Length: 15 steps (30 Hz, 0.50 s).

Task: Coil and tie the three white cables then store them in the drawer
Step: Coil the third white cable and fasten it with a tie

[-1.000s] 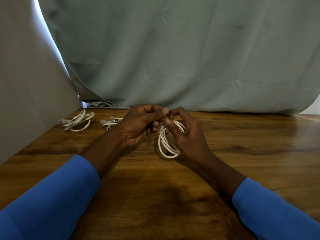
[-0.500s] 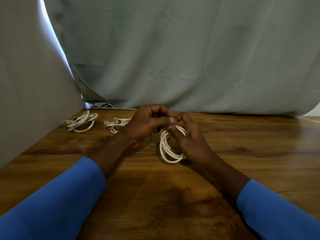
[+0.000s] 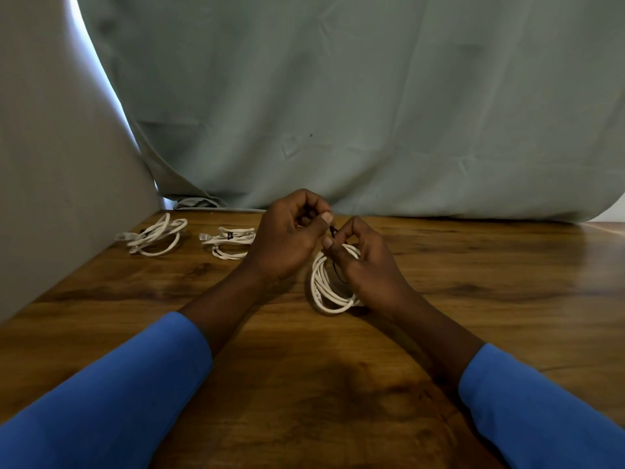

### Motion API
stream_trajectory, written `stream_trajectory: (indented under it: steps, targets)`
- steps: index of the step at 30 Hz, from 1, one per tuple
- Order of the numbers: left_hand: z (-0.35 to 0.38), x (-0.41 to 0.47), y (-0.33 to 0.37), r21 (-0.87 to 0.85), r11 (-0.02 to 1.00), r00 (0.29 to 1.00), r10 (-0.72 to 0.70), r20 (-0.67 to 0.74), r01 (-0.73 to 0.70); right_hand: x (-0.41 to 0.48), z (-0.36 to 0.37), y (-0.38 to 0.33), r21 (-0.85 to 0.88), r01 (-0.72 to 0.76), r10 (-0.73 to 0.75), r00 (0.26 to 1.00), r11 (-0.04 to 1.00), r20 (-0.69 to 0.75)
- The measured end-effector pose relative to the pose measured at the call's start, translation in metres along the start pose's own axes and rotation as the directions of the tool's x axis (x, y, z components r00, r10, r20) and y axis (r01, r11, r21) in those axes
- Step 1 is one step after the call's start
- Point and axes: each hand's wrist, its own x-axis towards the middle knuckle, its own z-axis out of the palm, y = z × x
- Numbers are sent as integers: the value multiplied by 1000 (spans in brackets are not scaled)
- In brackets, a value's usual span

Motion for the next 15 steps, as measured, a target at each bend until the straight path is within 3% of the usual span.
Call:
stream_trajectory:
  steps: [9, 15]
  targets:
    - [-1, 2, -1, -221, 964, 985, -165, -55, 149, -4, 3, -8, 100, -28, 27, 1000, 995, 15]
    - [-2, 1, 0, -121, 988, 992, -106, -64, 98, -5, 4, -7, 115, -9, 5, 999, 993, 32]
